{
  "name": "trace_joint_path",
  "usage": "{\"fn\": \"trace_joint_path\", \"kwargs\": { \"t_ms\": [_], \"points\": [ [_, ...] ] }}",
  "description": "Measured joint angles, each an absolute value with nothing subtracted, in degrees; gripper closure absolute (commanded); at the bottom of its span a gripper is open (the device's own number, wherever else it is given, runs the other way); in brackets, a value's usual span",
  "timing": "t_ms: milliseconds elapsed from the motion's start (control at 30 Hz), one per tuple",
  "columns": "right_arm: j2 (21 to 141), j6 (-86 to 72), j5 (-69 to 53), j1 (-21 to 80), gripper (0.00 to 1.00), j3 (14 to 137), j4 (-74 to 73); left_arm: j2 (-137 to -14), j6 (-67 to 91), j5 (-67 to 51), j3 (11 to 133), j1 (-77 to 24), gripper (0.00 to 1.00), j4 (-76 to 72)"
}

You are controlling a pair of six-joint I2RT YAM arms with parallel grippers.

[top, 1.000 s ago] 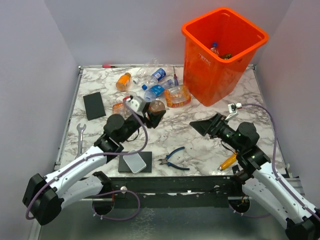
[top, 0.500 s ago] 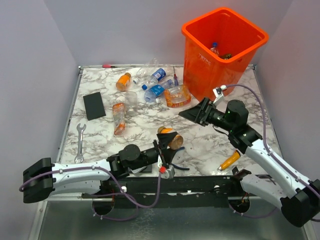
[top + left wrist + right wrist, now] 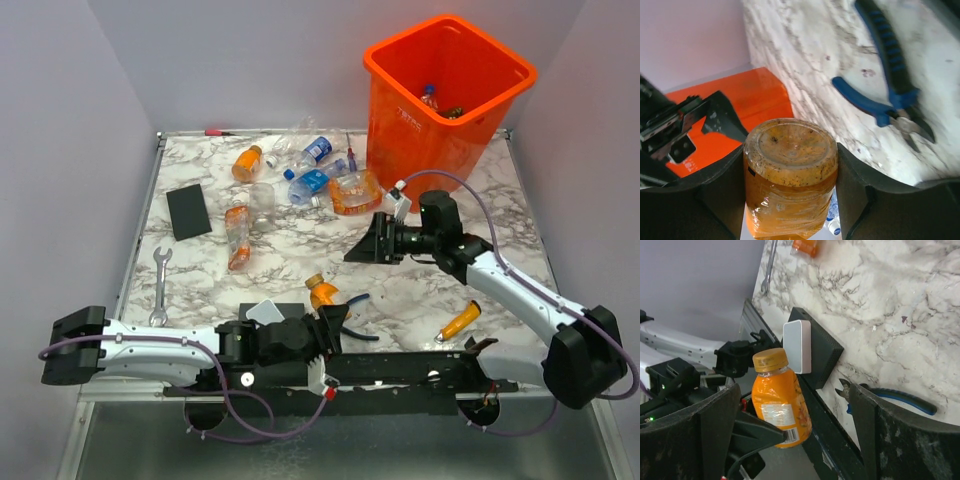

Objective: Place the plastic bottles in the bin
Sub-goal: Place the plastic bottle in the trash bin.

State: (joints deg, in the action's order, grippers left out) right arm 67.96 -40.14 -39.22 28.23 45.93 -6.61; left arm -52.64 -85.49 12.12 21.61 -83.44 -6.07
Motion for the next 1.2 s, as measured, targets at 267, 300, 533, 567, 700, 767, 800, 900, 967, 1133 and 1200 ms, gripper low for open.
{"fn": "trace_joint_path", "kwargs": {
  "t_ms": [267,300,533,567,700,767,800,900,967,1133,1200],
  "points": [
    [76.03,-29.74,-38.24,36.51,0.10,54.15,-13.26,-57.19,-88.44,14.59,22.72,-85.95,1.00,2.20],
    [76.51,-28.56,-37.47,37.71,0.10,55.37,-13.63,-57.45,-88.68,14.72,23.29,-85.95,1.00,2.96],
    [78.52,-24.29,-31.94,42.59,0.11,58.89,-16.60,-58.37,-89.47,15.14,26.61,-86.02,1.00,4.69],
    [79.24,-23.90,-31.16,43.59,0.11,59.33,-16.82,-58.43,-89.49,15.14,26.68,-86.02,1.00,4.91],
    [81.34,-23.33,-28.34,46.41,0.16,60.01,-18.35,-58.96,-89.49,15.55,26.68,-86.24,1.00,6.11],
    [81.62,-23.18,-27.53,47.03,0.20,60.01,-19.05,-59.11,-89.49,15.75,26.70,-86.35,1.00,6.24],
    [81.67,-23.05,-27.14,47.24,0.21,60.01,-19.29,-59.18,-89.49,15.81,26.72,-86.39,1.00,6.31],
    [81.87,-22.87,-26.28,47.75,0.23,60.01,-19.46,-59.22,-89.49,15.97,26.94,-86.39,1.00,6.50],
    [82.17,-22.90,-25.98,48.07,0.24,60.01,-19.44,-59.24,-89.54,15.99,27.09,-86.39,1.00,6.61],
    [83.59,-22.98,-25.39,49.41,0.35,60.01,-19.38,-59.35,-89.69,16.05,27.62,-86.39,1.00,6.72],
    [83.92,-23.05,-25.12,49.76,0.49,60.01,-19.14,-59.35,-89.69,16.03,27.64,-86.39,1.00,6.90]
  ]
}}
